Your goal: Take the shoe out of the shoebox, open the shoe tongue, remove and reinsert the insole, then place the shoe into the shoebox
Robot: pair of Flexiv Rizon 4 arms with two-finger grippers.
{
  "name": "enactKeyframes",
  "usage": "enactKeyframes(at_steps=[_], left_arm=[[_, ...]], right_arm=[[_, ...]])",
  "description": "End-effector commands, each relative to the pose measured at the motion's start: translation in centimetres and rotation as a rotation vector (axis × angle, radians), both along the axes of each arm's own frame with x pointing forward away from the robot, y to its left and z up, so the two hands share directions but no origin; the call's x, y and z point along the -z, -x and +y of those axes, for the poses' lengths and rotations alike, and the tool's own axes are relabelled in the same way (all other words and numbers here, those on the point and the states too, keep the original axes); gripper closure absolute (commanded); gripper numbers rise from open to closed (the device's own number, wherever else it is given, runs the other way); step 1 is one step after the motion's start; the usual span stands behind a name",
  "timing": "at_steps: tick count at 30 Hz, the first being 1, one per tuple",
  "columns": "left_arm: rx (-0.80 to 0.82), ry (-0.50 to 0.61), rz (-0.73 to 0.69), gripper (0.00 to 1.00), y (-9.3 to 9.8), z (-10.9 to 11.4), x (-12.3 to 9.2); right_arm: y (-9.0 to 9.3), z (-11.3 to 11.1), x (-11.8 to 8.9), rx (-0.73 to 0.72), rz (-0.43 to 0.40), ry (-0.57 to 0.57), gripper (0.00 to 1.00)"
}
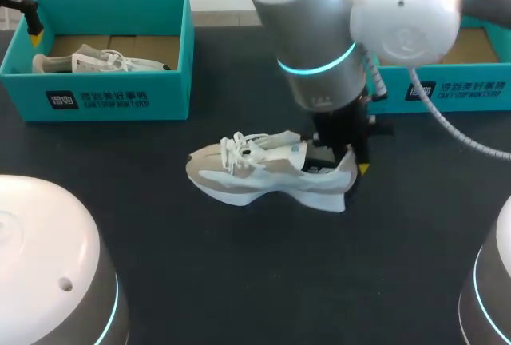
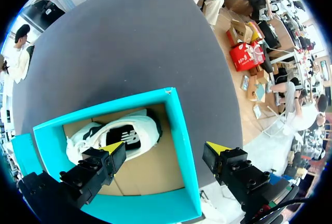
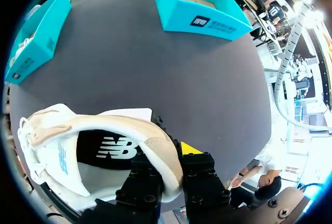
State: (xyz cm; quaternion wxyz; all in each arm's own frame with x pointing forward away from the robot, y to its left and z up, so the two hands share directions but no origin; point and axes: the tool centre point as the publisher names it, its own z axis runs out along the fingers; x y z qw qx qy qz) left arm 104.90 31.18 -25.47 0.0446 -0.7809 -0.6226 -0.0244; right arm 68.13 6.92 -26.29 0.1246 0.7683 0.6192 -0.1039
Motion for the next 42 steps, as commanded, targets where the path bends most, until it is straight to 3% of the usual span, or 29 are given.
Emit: enactKeyframes(at_steps=[1,5,11,31,33,34,37,42], left_arm=[[0.001,-0.001,0.000,0.00,0.0,0.0,0.0],[0.001,-0.001,0.000,0.00,0.0,0.0,0.0],[0.001,-0.001,0.000,0.00,0.0,0.0,0.0],[0.001,-0.001,0.000,0.00,0.0,0.0,0.0],[0.001,-0.001,0.000,0.00,0.0,0.0,0.0],[0.001,-0.001,0.000,0.00,0.0,0.0,0.0],[0.001,-0.001,0.000,0.00,0.0,0.0,0.0],[0.001,-0.001,0.000,0.00,0.0,0.0,0.0]], right_arm=[[-0.8,0.1,3.3,-0.014,0.018,0.003,1.00],[-1.2,0.1,6.1,-0.026,0.031,0.036,1.00],[-1.5,0.0,8.5,-0.011,0.002,0.027,1.00],[-2.1,0.7,11.1,-0.090,-0.019,0.042,1.00],[-2.0,0.6,11.1,-0.086,-0.015,0.040,0.13],[-2.0,0.6,11.0,-0.085,-0.016,0.040,0.00],[-1.8,0.5,10.1,-0.088,-0.020,0.049,0.00],[-1.7,0.6,6.6,-0.162,-0.036,0.021,0.00]])
